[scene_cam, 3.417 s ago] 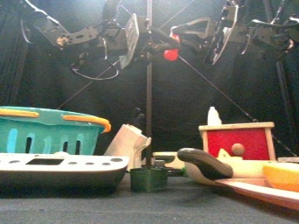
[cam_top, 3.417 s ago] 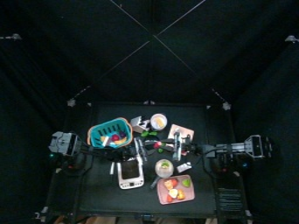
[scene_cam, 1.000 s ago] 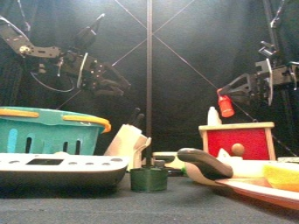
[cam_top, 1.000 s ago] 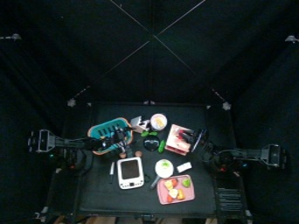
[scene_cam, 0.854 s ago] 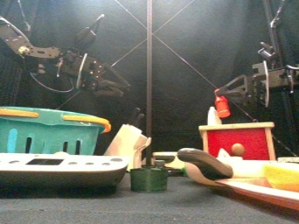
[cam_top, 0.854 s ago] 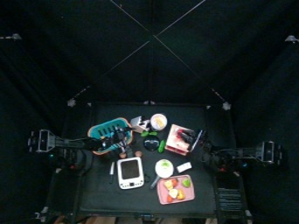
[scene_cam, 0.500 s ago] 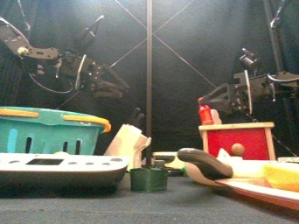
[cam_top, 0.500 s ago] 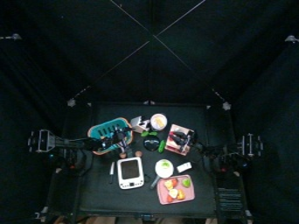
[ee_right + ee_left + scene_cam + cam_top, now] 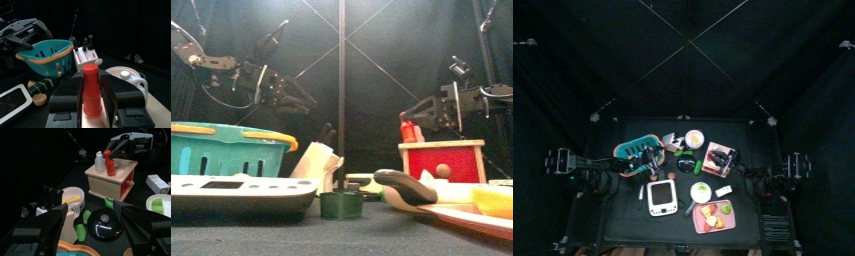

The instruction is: Place ketchup upright on drawer

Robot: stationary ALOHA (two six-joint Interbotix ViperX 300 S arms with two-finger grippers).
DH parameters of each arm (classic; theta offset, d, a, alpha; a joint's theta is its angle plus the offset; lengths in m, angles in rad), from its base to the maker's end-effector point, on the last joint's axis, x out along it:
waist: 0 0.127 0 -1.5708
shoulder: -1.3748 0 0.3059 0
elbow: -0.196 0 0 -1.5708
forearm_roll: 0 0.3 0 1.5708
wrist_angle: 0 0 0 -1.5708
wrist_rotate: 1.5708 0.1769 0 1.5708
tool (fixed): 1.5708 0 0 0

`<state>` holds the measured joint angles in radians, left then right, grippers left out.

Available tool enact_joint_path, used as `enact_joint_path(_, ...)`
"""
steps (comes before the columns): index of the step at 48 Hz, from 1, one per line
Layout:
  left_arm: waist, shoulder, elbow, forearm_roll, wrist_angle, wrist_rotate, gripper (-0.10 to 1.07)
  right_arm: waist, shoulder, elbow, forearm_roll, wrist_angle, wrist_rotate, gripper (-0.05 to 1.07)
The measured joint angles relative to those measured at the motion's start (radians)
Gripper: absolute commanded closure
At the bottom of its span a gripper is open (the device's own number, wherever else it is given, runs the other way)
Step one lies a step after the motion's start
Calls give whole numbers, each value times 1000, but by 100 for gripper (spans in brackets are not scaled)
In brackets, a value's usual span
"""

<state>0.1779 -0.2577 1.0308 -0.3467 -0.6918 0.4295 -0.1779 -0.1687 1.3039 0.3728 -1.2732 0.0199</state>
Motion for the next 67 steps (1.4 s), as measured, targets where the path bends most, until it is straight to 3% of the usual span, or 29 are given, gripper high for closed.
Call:
enact_joint_path(8, 0, 0, 0, 2, 2, 0, -5, 3, -48, 28, 6, 0, 0, 44)
enact_joint_path(36, 2, 0, 5, 2, 0, 0, -5, 18, -3, 28, 29, -2, 0, 42)
enact_joint_path(67, 2, 0, 6, 0, 0, 0, -5, 35, 11, 23, 28, 44, 0, 11)
